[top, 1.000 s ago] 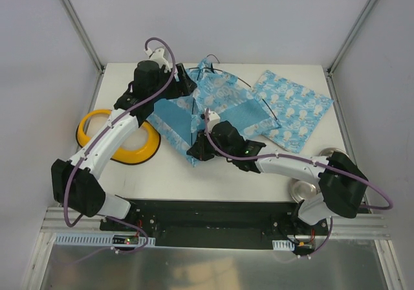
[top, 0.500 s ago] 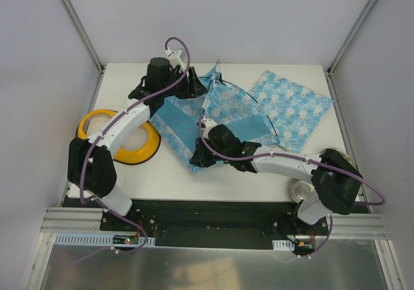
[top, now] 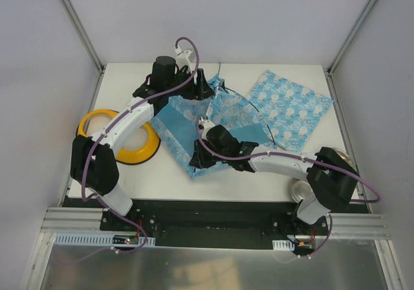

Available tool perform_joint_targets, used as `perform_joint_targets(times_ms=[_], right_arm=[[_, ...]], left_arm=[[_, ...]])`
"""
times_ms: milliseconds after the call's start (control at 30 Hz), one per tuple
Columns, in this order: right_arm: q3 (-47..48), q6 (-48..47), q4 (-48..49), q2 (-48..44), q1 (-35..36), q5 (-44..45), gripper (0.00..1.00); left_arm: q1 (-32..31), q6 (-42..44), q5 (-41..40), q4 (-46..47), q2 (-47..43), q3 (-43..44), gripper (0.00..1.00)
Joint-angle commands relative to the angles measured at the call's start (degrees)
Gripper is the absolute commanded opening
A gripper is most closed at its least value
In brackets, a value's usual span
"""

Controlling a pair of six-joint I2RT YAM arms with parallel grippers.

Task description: Set up the pet tent

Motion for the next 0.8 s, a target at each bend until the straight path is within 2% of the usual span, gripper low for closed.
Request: perform_joint_targets(times_ms=[0,100,200,300,433,600,767], right_arm=[[3.02,-2.1,2.63,-0.56,-0.58,3.53,0.27],[2.93,-2.1,2.9,-0.74,-0.5,3.97,0.3],[2.67,-1.83,2.81,-1.0,-0.5,4.58,0.37],[1.71,-1.48,2.55,-2.67,-0.41,6.68,0.51],[-0.31,-1.04,2.02,-6.27,-0.23,10.73,0.64],[-1.72,0.71,-0.7,-10.83,-0.32,15.38,0.73],[-2.16,5.54,-5.53,-14.97,-0.23,20.3,0.77]], left_arm=[[-1.02,3.58,0.29,-2.14,2.28,4.16,0.64],[-2.07,6.13,-0.5,-4.7,3.6,5.48,0.63],[-2.78,7.28,-0.42,-5.84,4.3,6.45,0.66],[-3.04,7.72,0.28,-6.11,4.65,6.8,0.71],[-3.92,9.12,0.11,-7.25,5.7,7.5,0.72],[-4.97,10.18,-2.52,-9.88,7.55,8.38,0.72],[-5.94,10.71,-5.42,-12.43,9.39,10.14,0.7]])
